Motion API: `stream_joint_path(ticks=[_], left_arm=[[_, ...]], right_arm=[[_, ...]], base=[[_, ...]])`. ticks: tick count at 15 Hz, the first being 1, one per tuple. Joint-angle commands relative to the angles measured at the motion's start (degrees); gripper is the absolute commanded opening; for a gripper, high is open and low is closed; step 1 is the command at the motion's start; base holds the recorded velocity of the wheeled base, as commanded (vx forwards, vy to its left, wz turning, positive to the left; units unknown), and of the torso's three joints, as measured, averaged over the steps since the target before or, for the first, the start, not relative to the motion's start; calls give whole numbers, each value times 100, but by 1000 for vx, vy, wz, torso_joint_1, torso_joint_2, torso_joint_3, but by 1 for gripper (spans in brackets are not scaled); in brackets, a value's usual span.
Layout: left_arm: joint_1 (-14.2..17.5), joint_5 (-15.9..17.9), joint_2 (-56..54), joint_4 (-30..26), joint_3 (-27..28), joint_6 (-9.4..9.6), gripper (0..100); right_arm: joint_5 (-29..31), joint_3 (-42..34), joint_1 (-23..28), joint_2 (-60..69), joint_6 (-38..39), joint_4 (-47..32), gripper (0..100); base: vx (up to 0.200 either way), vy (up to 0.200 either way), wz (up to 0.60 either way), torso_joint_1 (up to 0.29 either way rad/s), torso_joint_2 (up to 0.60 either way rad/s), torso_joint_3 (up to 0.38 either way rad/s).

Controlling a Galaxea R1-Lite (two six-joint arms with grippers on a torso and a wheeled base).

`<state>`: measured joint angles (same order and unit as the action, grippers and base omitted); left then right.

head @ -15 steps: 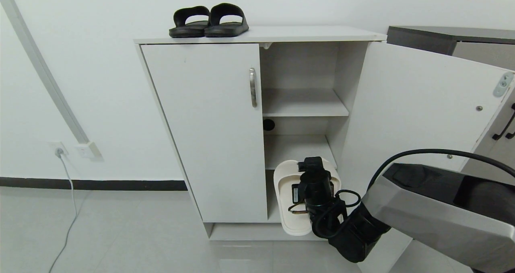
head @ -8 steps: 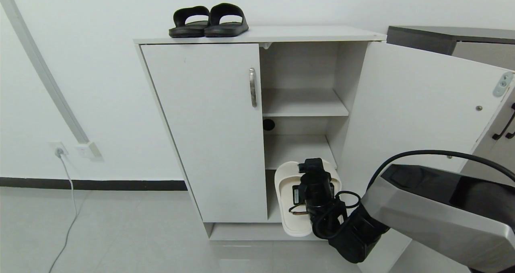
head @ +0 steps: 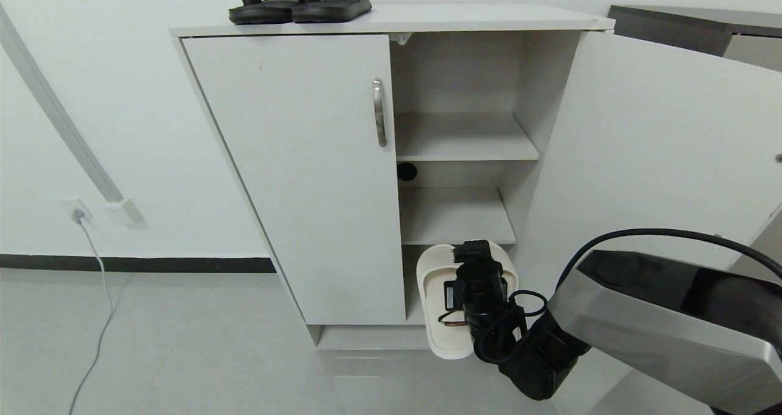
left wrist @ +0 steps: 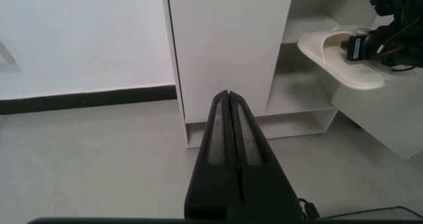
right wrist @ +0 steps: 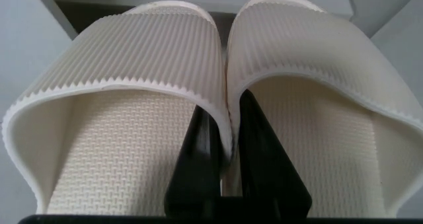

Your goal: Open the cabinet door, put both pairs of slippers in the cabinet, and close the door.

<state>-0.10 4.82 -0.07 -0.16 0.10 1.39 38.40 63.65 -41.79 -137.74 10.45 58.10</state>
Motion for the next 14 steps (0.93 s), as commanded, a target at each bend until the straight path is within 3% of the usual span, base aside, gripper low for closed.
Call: stream_joint_path(ticks=[1, 5, 10, 14], left_arm=[[1, 2, 7, -2, -1, 2, 0], [1, 2, 7, -2, -1, 2, 0], [1, 2, 7, -2, -1, 2, 0], [1, 2, 7, -2, -1, 2, 0]], right_arm=[[18, -1, -5, -77, -8, 131, 0], [80, -10, 118, -455, -816, 1626, 0], [80, -1, 154, -473, -834, 1652, 0], [80, 7, 171, -473, -834, 1652, 0]], base=[[0, 0, 0, 2, -2, -144], [0, 0, 0, 1, 1, -16], [0, 0, 0, 0, 0, 0], [200, 0, 0, 0, 2, 2]])
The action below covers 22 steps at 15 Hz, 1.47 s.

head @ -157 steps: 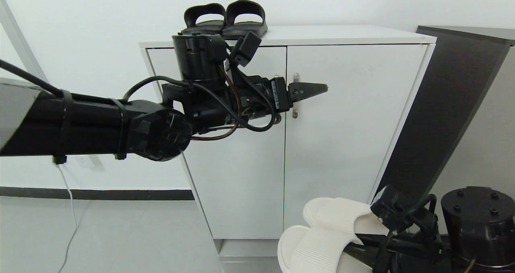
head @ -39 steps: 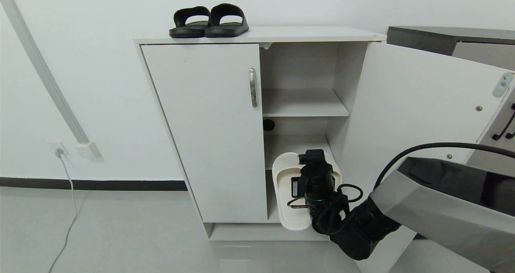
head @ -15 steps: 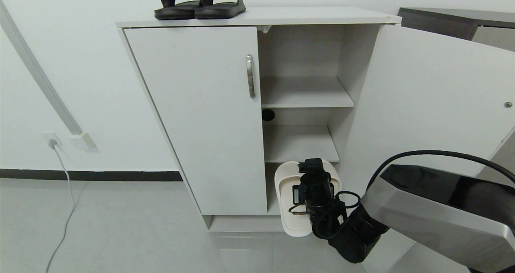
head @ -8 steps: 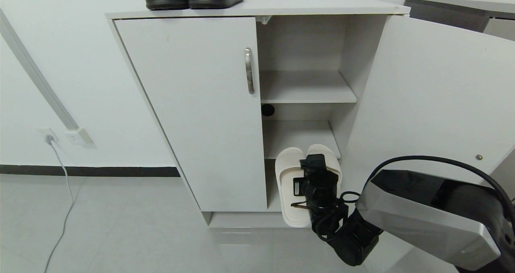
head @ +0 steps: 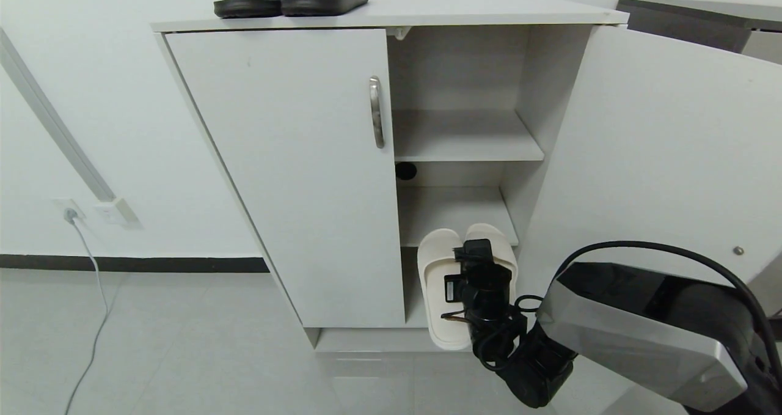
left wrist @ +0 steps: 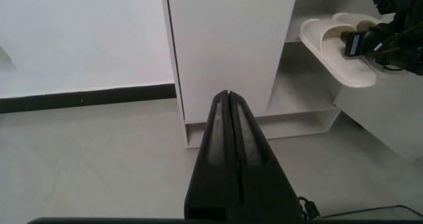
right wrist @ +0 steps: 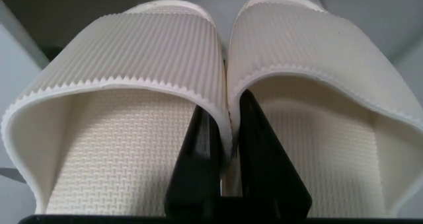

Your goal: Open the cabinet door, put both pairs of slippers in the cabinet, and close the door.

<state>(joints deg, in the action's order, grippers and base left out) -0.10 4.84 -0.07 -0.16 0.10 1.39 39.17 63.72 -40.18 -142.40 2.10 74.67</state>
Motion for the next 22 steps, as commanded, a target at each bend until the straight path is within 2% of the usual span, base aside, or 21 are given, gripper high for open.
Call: stream_joint_path(ticks=[1, 5, 9, 12, 14, 22], left_arm=[[1, -1, 7, -2, -1, 2, 0], [1, -1, 7, -2, -1, 2, 0], [1, -1, 7, -2, -1, 2, 0], [1, -1, 7, -2, -1, 2, 0], [1, -1, 7, -2, -1, -7, 0], [1, -1, 7, -2, -1, -7, 0]], right_arm=[[3, 0, 10, 2, 1, -5, 0], [3, 9, 10, -42, 1, -5, 0], [3, 290, 1, -86, -8, -58, 0], [3, 668, 54, -95, -8, -453, 0], [-85, 1169, 248, -157, 28, -1077, 0], [-674, 2944, 696, -904, 28, -2105, 0]], base=[[200, 0, 0, 7, 2, 2], [200, 0, 0, 8, 7, 2], [0, 0, 0, 0, 0, 0], [0, 0, 0, 0, 0, 0], [0, 0, 0, 0, 0, 0], [0, 0, 0, 0, 0, 0]])
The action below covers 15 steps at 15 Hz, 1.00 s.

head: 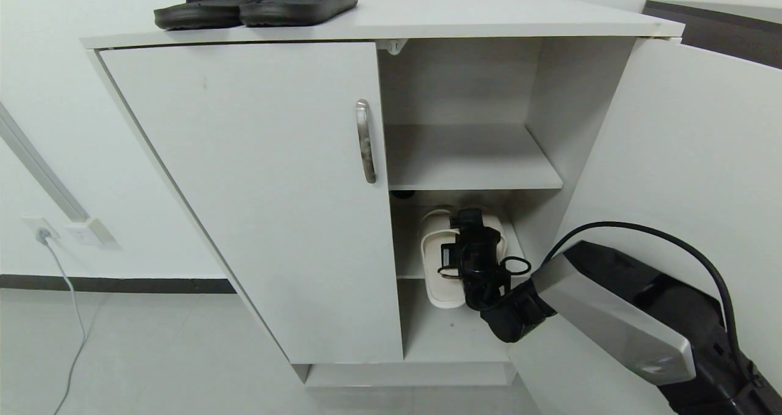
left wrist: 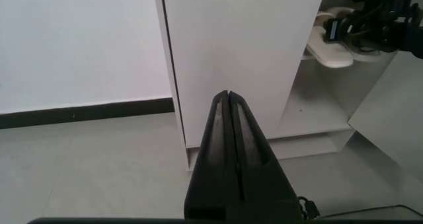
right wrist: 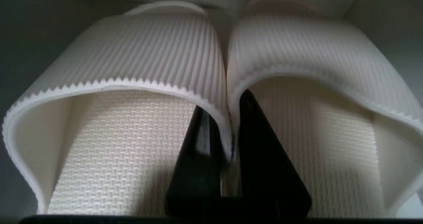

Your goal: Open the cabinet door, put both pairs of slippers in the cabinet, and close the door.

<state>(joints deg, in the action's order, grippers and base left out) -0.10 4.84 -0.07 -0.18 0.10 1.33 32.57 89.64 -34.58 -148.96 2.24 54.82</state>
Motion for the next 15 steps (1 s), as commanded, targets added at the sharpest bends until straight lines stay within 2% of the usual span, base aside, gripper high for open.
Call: stream_joint_path(ticks=[1, 5, 15], left_arm=[[1, -1, 7, 1, -1, -1, 0], [1, -1, 7, 1, -1, -1, 0], [1, -1, 7, 1, -1, -1, 0]], right_arm=[[-23, 485, 198, -265, 13, -235, 0], [-67, 924, 330, -327, 57, -595, 0], [-427, 1390, 365, -336, 48, -982, 0]], base=[[0, 0, 0, 0, 0, 0], [0, 0, 0, 0, 0, 0], [0, 0, 0, 0, 0, 0]])
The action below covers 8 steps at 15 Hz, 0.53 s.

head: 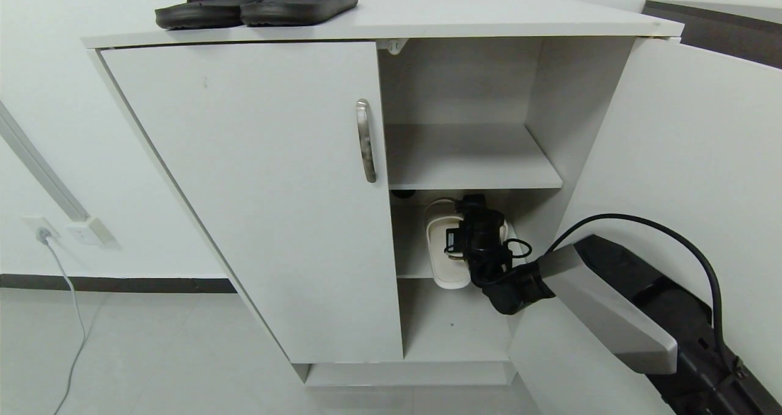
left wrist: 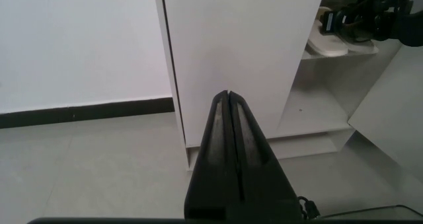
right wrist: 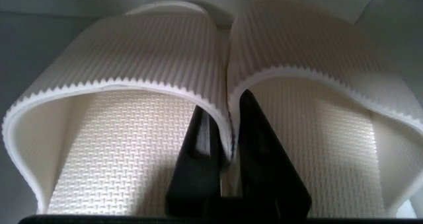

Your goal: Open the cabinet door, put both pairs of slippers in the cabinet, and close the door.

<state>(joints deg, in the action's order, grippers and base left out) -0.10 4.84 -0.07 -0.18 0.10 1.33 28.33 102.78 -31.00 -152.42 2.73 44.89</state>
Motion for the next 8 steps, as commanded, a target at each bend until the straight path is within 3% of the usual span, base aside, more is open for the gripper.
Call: stream_joint_path(ticks=[1, 8], left_arm=[[1, -1, 7, 1, -1, -1, 0], [1, -1, 7, 1, -1, 8, 0]], right_arm=[[-3, 164, 6, 2, -1, -103, 0], [-3, 577, 24, -315, -1, -243, 0]], base=[[0, 0, 0, 0, 0, 0], [0, 0, 0, 0, 0, 0]])
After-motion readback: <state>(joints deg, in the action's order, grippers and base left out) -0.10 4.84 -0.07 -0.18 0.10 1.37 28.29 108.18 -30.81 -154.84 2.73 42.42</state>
